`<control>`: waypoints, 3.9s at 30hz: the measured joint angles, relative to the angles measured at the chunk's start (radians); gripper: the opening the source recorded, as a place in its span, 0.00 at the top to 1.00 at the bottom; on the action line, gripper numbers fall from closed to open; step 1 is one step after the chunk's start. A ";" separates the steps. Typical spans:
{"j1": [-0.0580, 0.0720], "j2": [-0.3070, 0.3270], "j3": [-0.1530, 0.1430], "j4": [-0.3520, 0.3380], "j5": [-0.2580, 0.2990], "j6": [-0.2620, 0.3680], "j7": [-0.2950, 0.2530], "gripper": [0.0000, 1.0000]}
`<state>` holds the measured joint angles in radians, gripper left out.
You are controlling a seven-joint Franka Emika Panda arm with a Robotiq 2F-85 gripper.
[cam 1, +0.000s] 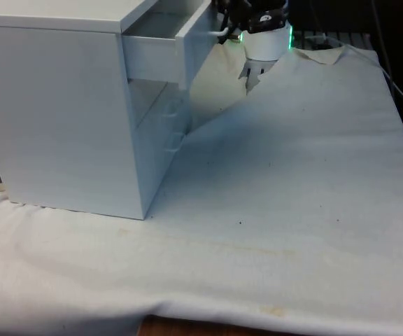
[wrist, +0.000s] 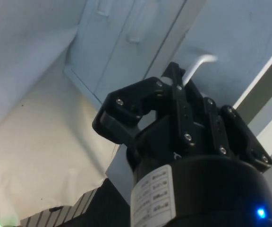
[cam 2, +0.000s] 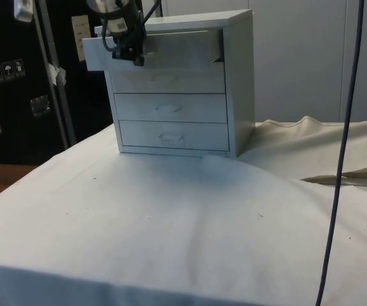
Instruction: Open the drawer, then close it.
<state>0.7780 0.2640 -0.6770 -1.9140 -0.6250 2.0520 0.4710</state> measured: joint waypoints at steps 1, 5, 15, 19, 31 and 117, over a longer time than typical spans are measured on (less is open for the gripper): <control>0.000 0.002 0.005 0.003 0.000 -0.004 0.004 1.00; 0.001 0.010 0.032 0.018 0.000 -0.024 0.023 1.00; 0.004 0.032 0.079 0.050 0.000 -0.056 0.058 1.00; 0.006 0.041 0.096 0.059 0.000 -0.065 0.072 1.00; 0.014 0.081 0.139 0.098 0.000 -0.103 0.111 1.00; 0.023 0.170 0.206 0.132 -0.001 -0.125 0.179 0.88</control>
<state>0.8010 0.4340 -0.4710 -1.7820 -0.6260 1.9270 0.6500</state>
